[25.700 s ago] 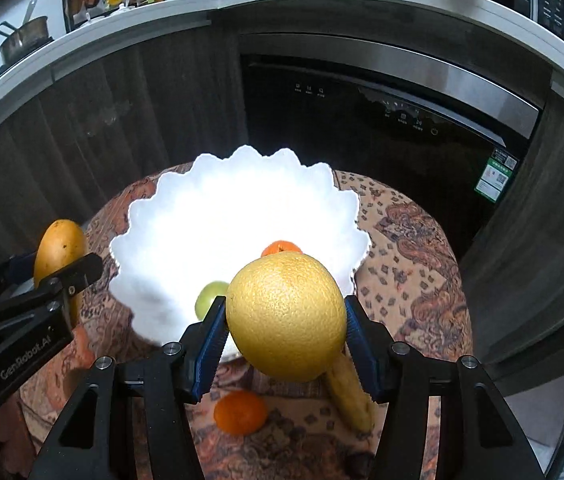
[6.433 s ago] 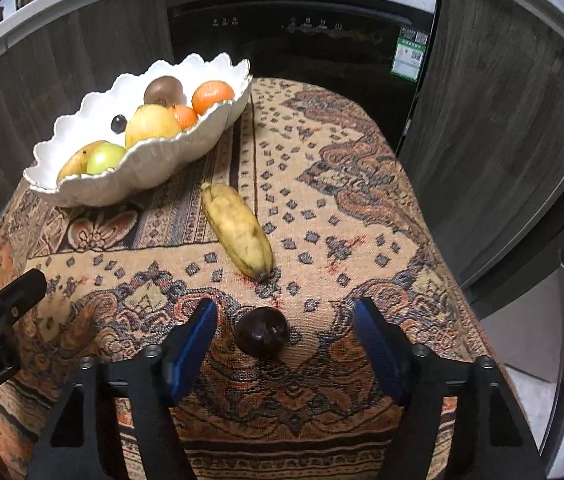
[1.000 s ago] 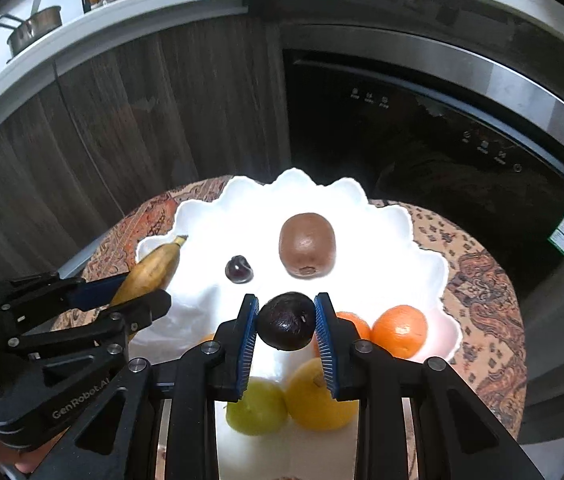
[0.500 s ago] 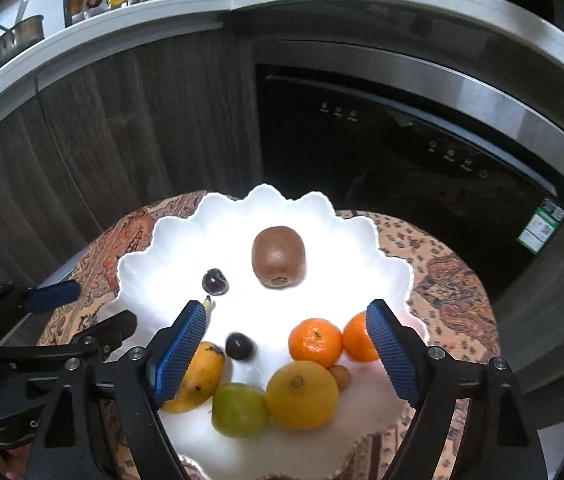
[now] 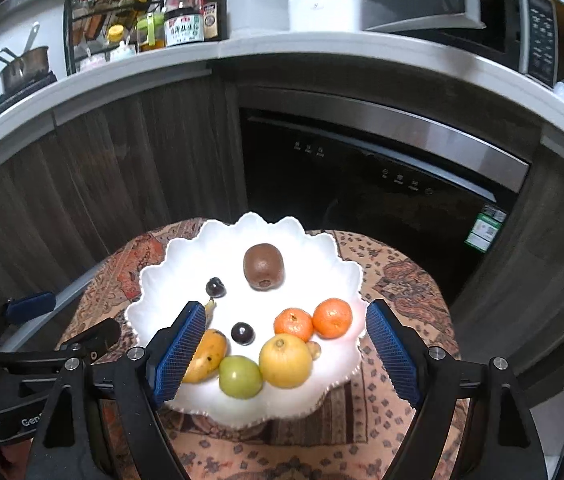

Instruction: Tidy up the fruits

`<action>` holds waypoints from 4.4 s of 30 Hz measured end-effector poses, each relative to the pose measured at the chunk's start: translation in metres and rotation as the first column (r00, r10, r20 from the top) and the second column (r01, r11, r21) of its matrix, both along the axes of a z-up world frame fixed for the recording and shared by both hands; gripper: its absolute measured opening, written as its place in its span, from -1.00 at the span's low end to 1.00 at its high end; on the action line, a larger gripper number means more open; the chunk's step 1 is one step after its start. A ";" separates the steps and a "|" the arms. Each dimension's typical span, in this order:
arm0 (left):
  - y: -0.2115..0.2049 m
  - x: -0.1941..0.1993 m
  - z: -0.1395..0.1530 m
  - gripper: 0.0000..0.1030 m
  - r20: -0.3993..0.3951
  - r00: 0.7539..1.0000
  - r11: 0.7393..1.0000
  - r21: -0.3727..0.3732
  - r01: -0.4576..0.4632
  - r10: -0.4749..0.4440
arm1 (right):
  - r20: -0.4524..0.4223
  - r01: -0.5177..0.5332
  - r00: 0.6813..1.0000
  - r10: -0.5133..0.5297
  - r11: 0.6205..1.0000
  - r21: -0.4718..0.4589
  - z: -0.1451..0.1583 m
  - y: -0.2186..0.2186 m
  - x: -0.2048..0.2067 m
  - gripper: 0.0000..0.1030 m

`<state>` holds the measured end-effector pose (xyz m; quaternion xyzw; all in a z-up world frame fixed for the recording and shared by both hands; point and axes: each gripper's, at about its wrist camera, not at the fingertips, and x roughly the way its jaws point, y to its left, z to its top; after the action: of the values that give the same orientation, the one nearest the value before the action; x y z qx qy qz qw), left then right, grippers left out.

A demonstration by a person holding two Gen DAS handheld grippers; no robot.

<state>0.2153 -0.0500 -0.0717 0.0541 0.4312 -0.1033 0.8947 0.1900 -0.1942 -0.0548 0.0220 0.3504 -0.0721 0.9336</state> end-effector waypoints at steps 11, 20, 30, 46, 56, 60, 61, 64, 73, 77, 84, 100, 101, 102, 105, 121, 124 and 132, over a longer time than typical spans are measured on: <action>0.009 -0.057 0.019 0.62 0.048 0.999 1.000 0.009 -0.024 0.024 | 0.021 0.016 1.000 -0.017 1.000 0.016 0.011 0.002 -0.054 0.61; 0.014 -0.099 0.018 0.64 0.066 0.997 0.999 0.011 -0.036 0.035 | 0.033 0.034 0.999 -0.034 0.999 0.014 0.008 0.003 -0.098 0.61; 0.019 -0.137 0.007 0.65 0.056 0.998 0.999 0.000 -0.042 0.041 | 0.036 0.047 0.998 -0.049 0.997 0.054 -0.002 0.001 -0.138 0.61; 0.026 -0.166 -0.003 0.65 0.065 0.997 0.999 0.000 -0.051 0.051 | 0.023 0.074 0.997 -0.074 0.997 0.013 -0.021 0.003 -0.173 0.61; 0.034 -0.168 -0.008 0.77 0.074 0.995 0.998 0.008 -0.070 0.069 | 0.050 0.086 0.995 -0.086 0.996 -0.009 -0.021 0.009 -0.179 0.62; 0.034 -0.169 -0.008 0.88 0.086 0.993 0.997 0.014 -0.078 0.076 | 0.069 0.094 0.993 -0.093 0.995 -0.016 -0.019 0.011 -0.181 0.80; 0.035 -0.170 -0.008 0.89 0.087 0.993 0.997 0.014 -0.078 0.077 | 0.072 0.093 0.993 -0.092 0.995 -0.017 -0.019 0.011 -0.181 0.80; 0.035 -0.170 -0.008 0.90 0.088 0.993 0.997 0.017 -0.080 0.078 | 0.074 0.094 0.993 -0.092 0.995 -0.016 -0.018 0.011 -0.181 0.80; 0.037 -0.171 -0.008 0.95 0.091 0.992 0.996 0.023 -0.084 0.082 | 0.081 0.092 0.993 -0.090 0.996 -0.021 -0.016 0.013 -0.183 0.80; 0.037 -0.171 -0.008 0.95 0.093 0.992 0.996 0.021 -0.084 0.082 | 0.080 0.092 0.993 -0.091 0.996 -0.016 -0.016 0.013 -0.182 0.80; 0.037 -0.171 -0.007 0.95 0.090 0.993 0.996 0.017 -0.083 0.081 | 0.079 0.090 0.993 -0.088 0.996 -0.012 -0.016 0.013 -0.183 0.80; 0.037 -0.172 -0.006 0.95 0.088 0.993 0.997 0.017 -0.082 0.080 | 0.081 0.086 0.993 -0.085 0.996 -0.010 -0.016 0.013 -0.182 0.80; 0.038 -0.171 -0.006 0.95 0.087 0.993 0.997 0.017 -0.080 0.078 | 0.081 0.086 0.993 -0.085 0.996 -0.009 -0.016 0.013 -0.183 0.80; 0.039 -0.171 -0.007 0.95 0.087 0.993 0.997 0.018 -0.080 0.078 | 0.080 0.085 0.993 -0.084 0.996 -0.008 -0.016 0.013 -0.182 0.80; 0.039 -0.170 -0.006 0.95 0.089 0.993 0.997 0.018 -0.079 0.077 | 0.080 0.085 0.993 -0.085 0.996 -0.007 -0.017 0.013 -0.183 0.80; 0.039 -0.172 -0.001 0.95 0.108 0.992 0.997 0.018 -0.072 0.070 | 0.087 0.085 0.993 -0.085 0.996 0.005 -0.015 0.012 -0.183 0.80; 0.039 -0.173 -0.001 0.95 0.114 0.991 0.997 0.020 -0.074 0.071 | 0.088 0.085 0.992 -0.085 0.996 0.005 -0.015 0.012 -0.183 0.80; 0.039 -0.173 -0.001 0.95 0.106 0.992 0.998 0.010 -0.070 0.068 | 0.086 0.086 0.993 -0.086 0.996 0.007 -0.016 0.013 -0.183 0.80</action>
<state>0.0419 -0.0106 -0.0725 0.0508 0.3855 -0.0664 0.9189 0.0068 -0.1816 -0.0706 0.0417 0.3087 -0.1105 0.9438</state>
